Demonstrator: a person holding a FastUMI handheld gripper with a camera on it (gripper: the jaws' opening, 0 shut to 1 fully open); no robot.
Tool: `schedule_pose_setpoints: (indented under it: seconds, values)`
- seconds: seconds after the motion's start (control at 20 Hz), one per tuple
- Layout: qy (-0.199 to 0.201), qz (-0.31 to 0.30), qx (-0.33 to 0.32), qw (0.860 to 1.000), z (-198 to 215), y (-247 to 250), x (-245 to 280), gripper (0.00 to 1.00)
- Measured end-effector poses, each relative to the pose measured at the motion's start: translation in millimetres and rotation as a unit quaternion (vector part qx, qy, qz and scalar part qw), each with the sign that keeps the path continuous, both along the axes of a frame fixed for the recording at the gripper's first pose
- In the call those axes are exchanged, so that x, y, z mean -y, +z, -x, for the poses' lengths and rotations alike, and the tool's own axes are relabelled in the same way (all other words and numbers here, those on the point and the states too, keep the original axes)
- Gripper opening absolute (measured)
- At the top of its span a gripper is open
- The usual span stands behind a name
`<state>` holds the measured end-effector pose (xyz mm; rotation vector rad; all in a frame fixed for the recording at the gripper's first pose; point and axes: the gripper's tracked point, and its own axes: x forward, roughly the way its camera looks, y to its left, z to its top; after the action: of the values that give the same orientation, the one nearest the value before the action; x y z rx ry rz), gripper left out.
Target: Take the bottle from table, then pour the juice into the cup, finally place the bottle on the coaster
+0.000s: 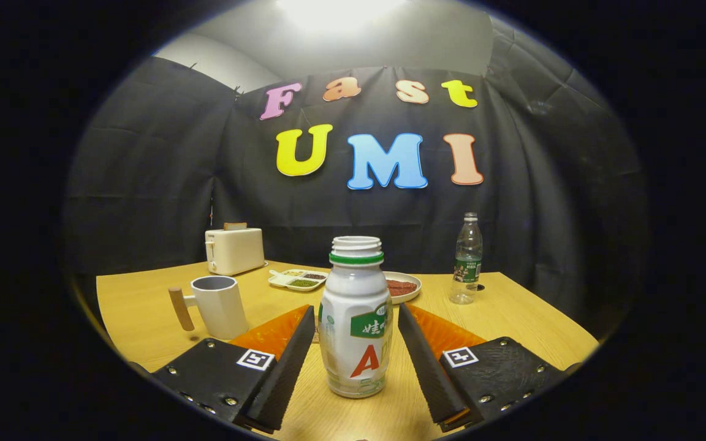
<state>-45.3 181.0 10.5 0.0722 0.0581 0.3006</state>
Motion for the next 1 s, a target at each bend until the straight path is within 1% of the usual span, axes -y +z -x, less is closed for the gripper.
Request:
schedule_pose_setpoints:
  seconds: [0.3, 0.35, 0.75, 0.8, 0.9, 0.95, 1.0]
  values:
    - [-0.036, 0.015, -0.028, 0.999, -7, -14, -3, 0.85]
    - [-0.040, 0.018, -0.029, 0.999, -8, -15, -5, 0.81]
    - [-0.058, 0.022, -0.044, 0.997, -11, -18, -6, 0.78]
    - [-0.062, 0.019, -0.046, 0.997, -12, -18, -5, 0.75]
    - [-0.071, 0.024, -0.048, 0.996, -15, -18, -7, 0.75]
    - [-0.072, 0.026, -0.047, 0.996, -13, -18, -6, 0.68]
    - [-0.072, 0.030, -0.048, 0.996, -13, -17, -7, 0.68]
